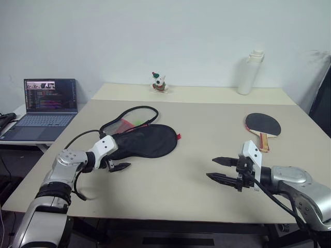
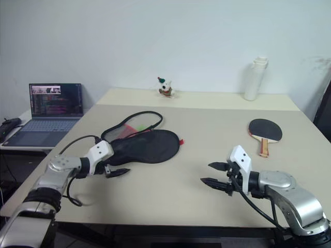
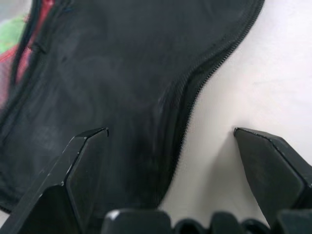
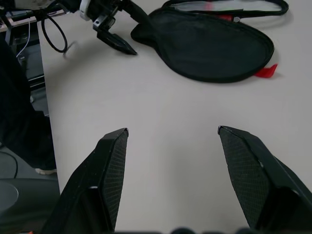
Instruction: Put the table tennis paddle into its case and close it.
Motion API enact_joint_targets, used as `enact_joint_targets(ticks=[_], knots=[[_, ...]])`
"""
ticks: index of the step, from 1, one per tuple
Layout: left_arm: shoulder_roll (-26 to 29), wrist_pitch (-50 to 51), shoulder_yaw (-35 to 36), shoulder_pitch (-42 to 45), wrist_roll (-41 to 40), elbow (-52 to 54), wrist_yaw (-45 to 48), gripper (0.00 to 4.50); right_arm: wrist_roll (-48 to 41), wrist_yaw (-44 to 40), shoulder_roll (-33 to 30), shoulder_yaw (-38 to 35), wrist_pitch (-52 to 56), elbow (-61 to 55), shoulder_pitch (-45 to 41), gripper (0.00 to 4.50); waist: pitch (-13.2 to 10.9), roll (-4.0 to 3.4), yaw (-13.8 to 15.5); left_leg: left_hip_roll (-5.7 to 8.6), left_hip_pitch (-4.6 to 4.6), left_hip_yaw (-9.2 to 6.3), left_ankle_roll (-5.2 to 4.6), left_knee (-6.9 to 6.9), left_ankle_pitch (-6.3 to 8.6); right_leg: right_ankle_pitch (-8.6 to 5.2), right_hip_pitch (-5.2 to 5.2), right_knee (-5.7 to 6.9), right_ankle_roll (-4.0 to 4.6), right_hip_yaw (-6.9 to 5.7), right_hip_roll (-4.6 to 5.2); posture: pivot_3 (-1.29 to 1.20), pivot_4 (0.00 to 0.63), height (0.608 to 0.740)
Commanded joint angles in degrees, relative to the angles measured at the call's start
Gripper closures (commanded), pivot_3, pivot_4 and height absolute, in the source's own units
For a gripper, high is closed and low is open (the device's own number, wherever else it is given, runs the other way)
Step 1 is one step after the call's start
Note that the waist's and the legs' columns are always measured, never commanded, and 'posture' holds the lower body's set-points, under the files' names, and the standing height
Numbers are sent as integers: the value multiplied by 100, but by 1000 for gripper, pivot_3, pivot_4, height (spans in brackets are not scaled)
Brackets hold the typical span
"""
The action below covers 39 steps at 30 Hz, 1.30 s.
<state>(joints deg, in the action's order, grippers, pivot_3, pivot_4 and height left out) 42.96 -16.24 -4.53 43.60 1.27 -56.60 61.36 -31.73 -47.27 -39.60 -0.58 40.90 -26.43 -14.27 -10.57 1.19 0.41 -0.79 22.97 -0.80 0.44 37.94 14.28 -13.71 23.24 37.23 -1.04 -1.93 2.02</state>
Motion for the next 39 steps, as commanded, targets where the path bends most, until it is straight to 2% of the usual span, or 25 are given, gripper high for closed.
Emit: enact_joint_targets(ticks=[1, 4, 6, 15, 17, 21, 23, 27, 31, 36, 39], knots=[[-16, -262, -56, 217, 212, -462, -117, 19, -114, 57, -26, -121, 0, -284, 10, 1282, 0, 0, -1, -1, -1, 0, 0, 0, 0, 0, 0, 3, 0, 0, 0, 0, 150, 740], [-12, -343, -51, 298, 277, -731, -92, 19, -121, 99, -59, -194, 9, -328, 85, 1282, 1, 1, -3, -1, -5, -1, 0, 4, 0, 0, -1, 12, 0, -1, 0, 0, 150, 740], [0, -357, -34, 306, 276, -820, -44, 589, -136, 126, -78, -233, 10, -359, 130, 1282, 1, 1, -15, -4, -9, -1, 0, 4, -1, -1, -1, 18, 0, 0, 0, 0, 150, 740], [145, -313, 83, 112, 187, -923, 183, 3869, -184, 278, -78, -295, -31, -263, 29, 1282, 1, 1, -56, -9, -28, -1, -1, 8, -2, -4, -1, 53, 5, 7, -1, 0, 150, 740], [145, -292, 124, 69, 154, -888, 204, 4472, -184, 288, -77, -302, -42, -235, 1, 1282, 1, 1, -60, -12, -29, -2, -1, 8, -2, -4, 0, 54, 5, 8, -2, 0, 150, 740], [-40, 35, 302, -171, -178, -376, 379, 4472, -179, 298, -74, -331, -57, -197, -42, 1282, 1, 1, -75, -16, -28, -1, -1, 7, -1, -4, 3, 53, 5, 14, -3, 0, 150, 740], [-189, 376, 369, -403, -360, 207, 381, 4472, -167, 311, -71, -348, -67, -187, -49, 1282, 1, 1, -73, -18, -25, -2, -1, 5, -1, -5, 5, 53, 5, 15, -1, 0, 150, 740], [-1020, 2460, 302, -1455, -1020, 3252, -248, 4472, -142, 314, -104, -443, -97, -123, -22, 1282, 3, -3, 4, 1, -18, -4, 0, 4, -1, -7, 6, 55, -1, 32, 24, 0, 150, 740], [-1869, 3986, 195, -1800, -1257, 4807, -1164, 4472, -139, 311, -146, -477, -96, -116, -5, 1282, 3, -2, 105, 21, -7, -8, 0, 18, -1, -5, 3, 47, -13, 50, 37, 0, 150, 740], [-2819, 4870, 105, -1629, -1280, 5072, -2129, 4472, -149, 299, -222, -539, -91, -131, 44, 1282, 2, 1, 87, 18, -15, 6, -1, 23, -1, -11, 1, 46, -30, 68, 27, 0, 150, 740], [-3456, 4851, -41, -1337, -1165, 4717, -2636, 4472, -164, 283, -292, -620, -108, -154, 143, 1282, 1, 2, 89, 13, -17, 4, -1, 21, -1, -11, 2, 48, -29, 68, 15, 0, 150, 740]])
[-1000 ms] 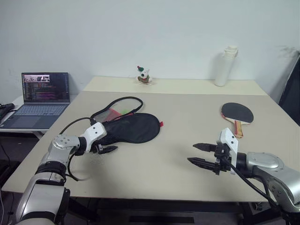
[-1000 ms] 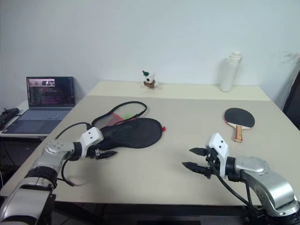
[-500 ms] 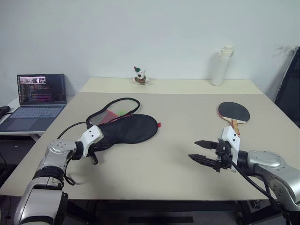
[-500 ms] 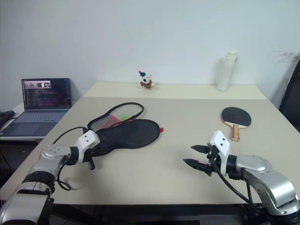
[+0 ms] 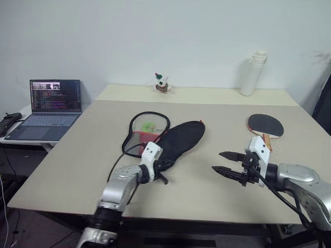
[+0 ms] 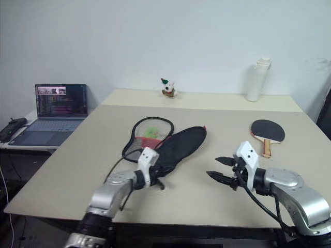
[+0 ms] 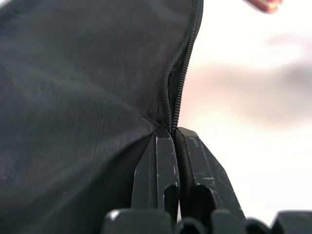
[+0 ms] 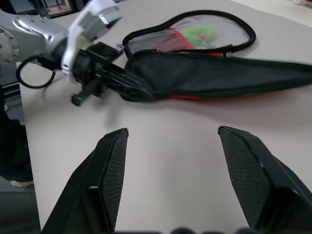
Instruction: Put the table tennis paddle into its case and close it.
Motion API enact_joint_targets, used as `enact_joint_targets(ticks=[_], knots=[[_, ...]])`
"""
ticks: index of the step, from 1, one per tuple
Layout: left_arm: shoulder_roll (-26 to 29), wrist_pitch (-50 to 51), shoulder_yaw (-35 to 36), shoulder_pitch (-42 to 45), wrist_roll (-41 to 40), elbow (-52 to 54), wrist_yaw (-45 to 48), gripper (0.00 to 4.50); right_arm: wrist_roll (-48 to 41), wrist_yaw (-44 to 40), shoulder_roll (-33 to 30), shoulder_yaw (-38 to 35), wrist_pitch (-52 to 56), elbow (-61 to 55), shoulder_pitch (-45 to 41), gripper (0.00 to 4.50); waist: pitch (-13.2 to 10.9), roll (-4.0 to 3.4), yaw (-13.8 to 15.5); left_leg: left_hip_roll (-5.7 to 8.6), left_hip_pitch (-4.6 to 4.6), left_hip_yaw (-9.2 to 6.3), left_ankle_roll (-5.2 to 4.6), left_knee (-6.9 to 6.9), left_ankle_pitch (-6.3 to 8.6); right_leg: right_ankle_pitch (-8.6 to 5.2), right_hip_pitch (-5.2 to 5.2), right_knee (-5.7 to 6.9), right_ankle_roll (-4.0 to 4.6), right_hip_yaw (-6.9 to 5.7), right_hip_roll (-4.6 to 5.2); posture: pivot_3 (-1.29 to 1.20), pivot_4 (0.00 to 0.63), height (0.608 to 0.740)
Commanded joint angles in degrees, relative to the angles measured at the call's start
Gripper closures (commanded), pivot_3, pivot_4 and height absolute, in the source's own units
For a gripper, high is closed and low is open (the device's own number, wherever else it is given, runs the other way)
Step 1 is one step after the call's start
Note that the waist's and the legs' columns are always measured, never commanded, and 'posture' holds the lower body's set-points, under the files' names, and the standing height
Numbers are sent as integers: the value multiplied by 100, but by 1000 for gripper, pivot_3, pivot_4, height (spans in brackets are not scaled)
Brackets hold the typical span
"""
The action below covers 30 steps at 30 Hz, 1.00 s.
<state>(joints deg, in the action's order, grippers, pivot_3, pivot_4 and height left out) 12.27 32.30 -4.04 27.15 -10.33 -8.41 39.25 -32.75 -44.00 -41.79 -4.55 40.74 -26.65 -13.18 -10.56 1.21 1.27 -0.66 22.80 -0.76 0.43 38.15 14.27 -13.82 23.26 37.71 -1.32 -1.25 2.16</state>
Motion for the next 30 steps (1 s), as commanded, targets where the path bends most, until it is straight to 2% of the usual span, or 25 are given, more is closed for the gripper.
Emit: enact_joint_targets(ticks=[1, 5, 8, 12, 16, 20, 26, 29, 30], knots=[[-591, -72, -119, 444, 44, -276, -605, 4472, -73, -33, -83, -248, -88, -148, 62, 1282, 0, 1, 7, 1, 0, 0, 0, 0, 0, 0, 0, 0, 0, 0, -1, 0, 150, 740], [-1061, -219, -215, 792, 90, -698, -870, 4472, -91, 13, -83, -288, -55, -209, 123, 1282, -2, 3, 4, 8, 3, 7, 0, 1, 0, 1, 0, -5, -2, 6, 1, 0, 150, 740], [-1050, -323, -416, 798, 121, -654, -709, 3792, -111, 39, -81, -312, -29, -228, 161, 1282, -2, 3, -34, 8, 2, 17, -2, -6, 1, 1, 4, -12, -2, 15, -3, 0, 150, 740], [-844, -229, -460, 691, 100, -402, -635, 2422, -115, 97, -48, -321, -11, -189, 160, 1282, -2, 3, -65, 5, -1, 18, -2, -9, 1, 0, 6, -10, 0, 18, -13, 0, 150, 740], [-342, 128, -398, 369, -226, 426, -175, 920, -166, 205, 64, -301, 70, -49, 36, 1282, -2, 3, -130, -1, -5, 20, -2, -9, 1, 0, 6, -5, 0, 22, -15, 0, 150, 740], [455, 340, 133, -80, -840, 1269, 400, 920, -272, 737, 516, -290, 486, 378, -448, 1282, -2, 3, -166, -11, -11, 25, -1, -13, 1, 0, 6, -2, 2, 30, -14, 0, 150, 740], [1482, 107, 904, -324, -1258, 1332, 910, 920, -175, 1369, 1123, -65, 1016, 1049, -1143, 1282, -2, 3, -156, -11, -16, 30, -1, -15, 1, -2, 8, 2, 6, 32, -13, 0, 150, 740], [1857, 24, 1222, -303, -1395, 1175, 1105, 874, 24, 1653, 1428, 177, 1150, 1395, -1418, 742, -2, 3, -146, -8, -8, 34, -1, -15, 1, -1, 12, -3, 6, 35, -8, 0, 150, 740], [2007, -42, 1313, -286, -1391, 1073, 1156, 874, 161, 1859, 1599, 264, 1179, 1595, -1553, 425, -2, 3, -146, -8, -6, 36, -1, -15, 1, 1, 15, -4, 9, 35, -6, 0, 150, 740]])
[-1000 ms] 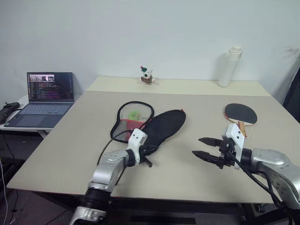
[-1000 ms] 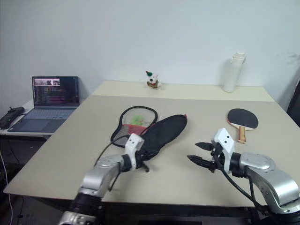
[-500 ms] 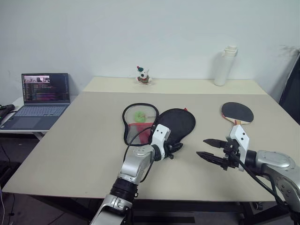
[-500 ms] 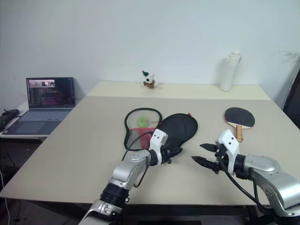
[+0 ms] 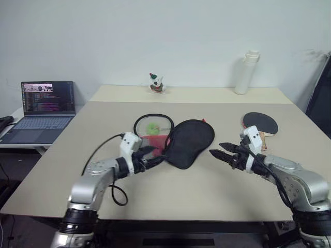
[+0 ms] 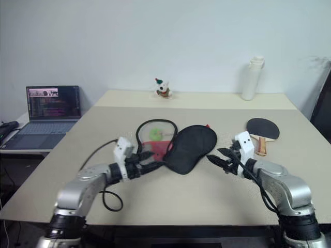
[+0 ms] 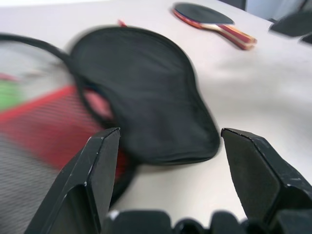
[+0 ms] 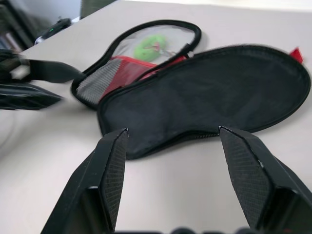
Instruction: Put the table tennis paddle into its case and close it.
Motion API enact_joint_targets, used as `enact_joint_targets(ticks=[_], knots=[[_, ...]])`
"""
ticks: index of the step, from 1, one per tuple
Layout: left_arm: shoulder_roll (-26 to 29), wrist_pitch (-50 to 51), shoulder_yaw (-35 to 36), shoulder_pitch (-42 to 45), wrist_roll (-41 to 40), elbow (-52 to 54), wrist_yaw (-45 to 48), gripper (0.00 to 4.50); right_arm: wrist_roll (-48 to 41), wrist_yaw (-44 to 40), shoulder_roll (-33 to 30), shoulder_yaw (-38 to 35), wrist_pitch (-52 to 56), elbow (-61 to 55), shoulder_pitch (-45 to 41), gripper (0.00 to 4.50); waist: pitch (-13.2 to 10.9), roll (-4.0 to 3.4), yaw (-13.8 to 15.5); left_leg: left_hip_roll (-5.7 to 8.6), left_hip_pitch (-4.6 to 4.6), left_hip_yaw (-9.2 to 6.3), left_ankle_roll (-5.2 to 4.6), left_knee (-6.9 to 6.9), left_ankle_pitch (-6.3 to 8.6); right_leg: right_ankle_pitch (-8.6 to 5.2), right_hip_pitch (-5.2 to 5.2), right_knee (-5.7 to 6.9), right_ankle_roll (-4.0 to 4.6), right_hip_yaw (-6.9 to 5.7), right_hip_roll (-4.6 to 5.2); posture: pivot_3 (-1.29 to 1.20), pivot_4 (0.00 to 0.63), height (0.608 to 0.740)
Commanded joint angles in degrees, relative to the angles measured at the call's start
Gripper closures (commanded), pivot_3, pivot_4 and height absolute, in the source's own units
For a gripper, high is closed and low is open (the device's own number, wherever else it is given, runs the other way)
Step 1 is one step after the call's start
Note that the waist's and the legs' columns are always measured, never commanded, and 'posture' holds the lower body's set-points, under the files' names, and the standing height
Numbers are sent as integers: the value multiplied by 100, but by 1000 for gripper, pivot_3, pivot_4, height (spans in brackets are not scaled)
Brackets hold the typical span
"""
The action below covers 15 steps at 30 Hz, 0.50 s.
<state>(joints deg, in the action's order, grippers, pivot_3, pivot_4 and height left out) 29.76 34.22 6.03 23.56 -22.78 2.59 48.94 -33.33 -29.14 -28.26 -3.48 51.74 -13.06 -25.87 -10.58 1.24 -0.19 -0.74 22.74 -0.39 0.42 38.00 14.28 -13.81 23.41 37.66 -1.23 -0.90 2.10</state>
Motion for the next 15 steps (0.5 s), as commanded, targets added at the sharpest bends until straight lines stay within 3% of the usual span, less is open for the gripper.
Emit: enact_joint_targets(ticks=[1, 8, 15], knots=[[368, -293, 367, 93, -131, -118, 218, 874, 346, 547, 393, 221, 103, 427, -403, 91, 0, 0, -4, 0, 3, 4, 0, -2, 0, 2, 5, 1, 3, 3, 0, 0, 150, 740], [644, -503, 506, 203, -131, -432, 187, 874, 888, 1206, 1107, 381, 128, 1372, -779, 35, 0, 0, 8, -1, 9, 20, 0, -4, 0, 9, 21, 6, 14, 13, 2, 0, 150, 740], [601, -491, 431, 162, -177, -303, 135, 874, 946, 1333, 1696, 503, 175, 1419, -797, 35, 0, 0, -30, -5, 12, 35, 0, -7, 0, 14, 37, 17, 20, 24, 0, 0, 150, 740]])
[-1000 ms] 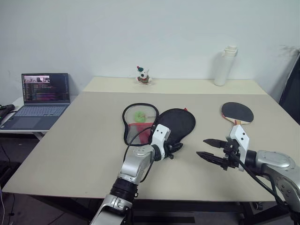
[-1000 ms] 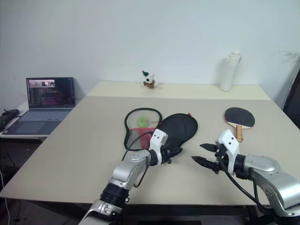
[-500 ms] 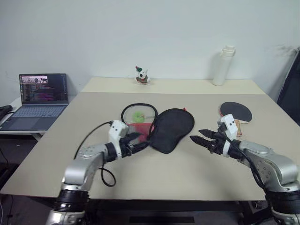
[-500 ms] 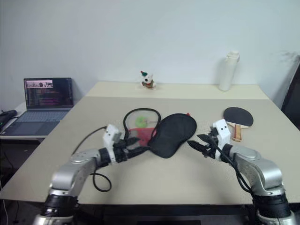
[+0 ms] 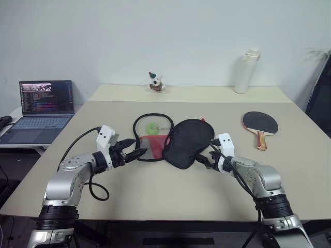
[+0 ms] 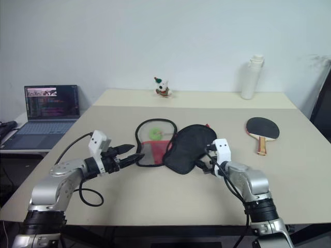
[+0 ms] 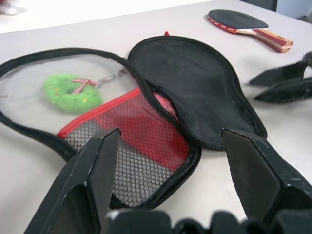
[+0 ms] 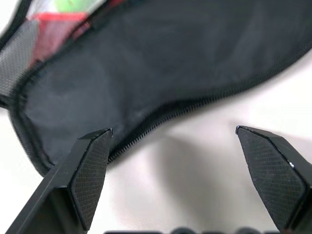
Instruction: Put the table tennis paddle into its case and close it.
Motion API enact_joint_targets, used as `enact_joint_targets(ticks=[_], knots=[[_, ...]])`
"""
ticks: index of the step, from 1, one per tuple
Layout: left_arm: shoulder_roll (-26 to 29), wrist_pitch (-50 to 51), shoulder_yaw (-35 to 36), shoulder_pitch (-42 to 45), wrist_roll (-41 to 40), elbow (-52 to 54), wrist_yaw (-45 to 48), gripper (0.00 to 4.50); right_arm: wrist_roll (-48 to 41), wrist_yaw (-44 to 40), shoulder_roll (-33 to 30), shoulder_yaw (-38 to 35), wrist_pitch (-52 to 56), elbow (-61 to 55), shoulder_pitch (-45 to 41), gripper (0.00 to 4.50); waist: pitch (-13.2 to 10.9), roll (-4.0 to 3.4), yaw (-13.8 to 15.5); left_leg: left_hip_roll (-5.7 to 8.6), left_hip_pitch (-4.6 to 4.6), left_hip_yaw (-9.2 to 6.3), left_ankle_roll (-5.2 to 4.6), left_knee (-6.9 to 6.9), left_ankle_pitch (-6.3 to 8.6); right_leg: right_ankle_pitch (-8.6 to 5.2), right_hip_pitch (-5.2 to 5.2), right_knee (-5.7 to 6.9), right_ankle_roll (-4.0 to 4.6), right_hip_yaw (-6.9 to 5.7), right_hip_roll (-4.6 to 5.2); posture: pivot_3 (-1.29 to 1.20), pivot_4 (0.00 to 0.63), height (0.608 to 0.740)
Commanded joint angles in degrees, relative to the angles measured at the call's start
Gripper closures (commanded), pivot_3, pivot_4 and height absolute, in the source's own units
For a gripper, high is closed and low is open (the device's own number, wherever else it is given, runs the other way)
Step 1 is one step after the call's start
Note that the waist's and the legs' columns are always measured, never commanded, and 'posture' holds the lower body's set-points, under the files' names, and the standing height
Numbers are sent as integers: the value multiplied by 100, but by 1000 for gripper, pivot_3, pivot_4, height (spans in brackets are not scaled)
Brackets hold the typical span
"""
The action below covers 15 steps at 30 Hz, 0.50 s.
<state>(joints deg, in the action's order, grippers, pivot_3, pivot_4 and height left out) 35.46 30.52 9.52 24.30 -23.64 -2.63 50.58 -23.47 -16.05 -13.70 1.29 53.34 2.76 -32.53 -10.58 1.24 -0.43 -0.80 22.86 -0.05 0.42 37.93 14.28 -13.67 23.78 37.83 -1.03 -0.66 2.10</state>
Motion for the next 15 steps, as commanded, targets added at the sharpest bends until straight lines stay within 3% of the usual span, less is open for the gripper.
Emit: enact_joint_targets(ticks=[1, 10, 13, 15], knots=[[25, -121, 72, 90, -91, 219, -34, 874, -40, 30, 335, 51, 12, -158, -143, 35, 0, 0, -10, -1, 0, 0, 0, 0, 0, 0, 0, 1, 0, 0, -2, 0, 150, 740], [-29, -156, -25, 116, -60, 242, -48, 874, 402, -26, 796, 406, -443, 386, -494, 35, 0, 0, -76, -2, 0, 5, 0, 0, 0, 0, 6, 7, 0, -1, -3, 0, 150, 740], [-21, -176, -56, 72, -46, 303, -46, 874, 476, 50, 844, 273, -541, 546, -573, 641, 0, 0, -79, -2, 1, 6, 0, 0, 0, 0, 8, 7, 0, 1, -2, 0, 150, 740], [-13, -183, -67, 39, -53, 339, -46, 874, 452, 89, 841, 141, -515, 595, -593, 1286, 0, 0, -80, -2, 2, 6, 0, 0, 0, 0, 8, 6, 1, 2, -2, 0, 150, 740]])
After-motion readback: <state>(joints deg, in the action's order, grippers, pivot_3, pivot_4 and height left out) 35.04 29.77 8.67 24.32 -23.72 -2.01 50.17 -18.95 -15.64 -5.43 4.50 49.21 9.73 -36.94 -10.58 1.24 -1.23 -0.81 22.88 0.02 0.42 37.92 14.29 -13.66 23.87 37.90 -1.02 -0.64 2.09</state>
